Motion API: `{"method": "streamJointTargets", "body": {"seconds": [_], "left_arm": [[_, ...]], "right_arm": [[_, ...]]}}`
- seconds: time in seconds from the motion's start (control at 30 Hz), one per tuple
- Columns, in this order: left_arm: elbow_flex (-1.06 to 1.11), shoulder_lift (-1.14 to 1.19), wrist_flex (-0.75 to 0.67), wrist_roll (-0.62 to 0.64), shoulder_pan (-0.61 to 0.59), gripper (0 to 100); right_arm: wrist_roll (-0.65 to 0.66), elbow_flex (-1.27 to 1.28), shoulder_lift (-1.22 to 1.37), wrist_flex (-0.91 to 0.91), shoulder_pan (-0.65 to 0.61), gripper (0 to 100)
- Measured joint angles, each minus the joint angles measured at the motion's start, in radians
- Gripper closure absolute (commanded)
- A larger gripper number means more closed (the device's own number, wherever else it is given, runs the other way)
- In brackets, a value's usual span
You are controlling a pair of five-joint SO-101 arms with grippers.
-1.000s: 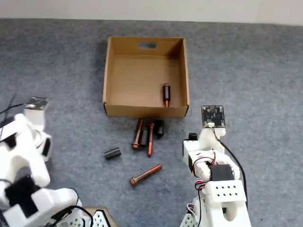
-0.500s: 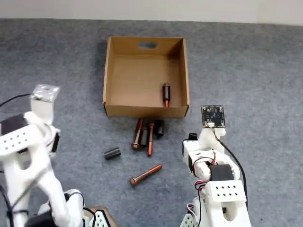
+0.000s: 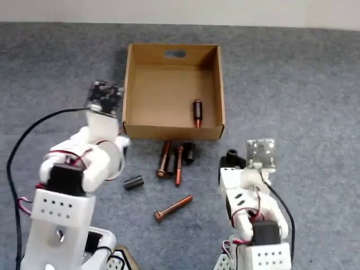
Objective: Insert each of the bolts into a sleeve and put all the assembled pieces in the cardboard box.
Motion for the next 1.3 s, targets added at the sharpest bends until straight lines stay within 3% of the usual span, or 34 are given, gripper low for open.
{"method": "streamJointTargets", "body": {"seconds": [0.2,0.43,0.6,0.83,0.93,1.13,1.3], "left_arm": [[0.0,-0.005,-0.232,0.009,0.115,99],[0.037,-0.005,-0.42,0.017,0.258,99],[0.094,-0.005,-0.605,0.017,0.353,99],[0.095,-0.005,-0.813,0.017,0.365,99],[0.095,-0.005,-0.865,0.028,0.373,99],[0.095,-0.005,-0.919,0.207,0.371,99],[0.095,-0.005,-0.922,0.229,0.371,99]], "right_arm": [[0.0,0.02,-0.049,-0.028,-0.005,99.1],[0.0,0.037,-0.072,-0.141,-0.103,99.1],[0.0,0.112,-0.071,-0.299,-0.187,99.1],[0.0,0.118,-0.071,-0.588,-0.226,99.1],[0.0,0.118,-0.071,-0.681,-0.226,99.1],[0.0,0.118,-0.071,-0.74,-0.226,99.1],[0.0,0.118,-0.071,-0.741,-0.226,99.1]]}}
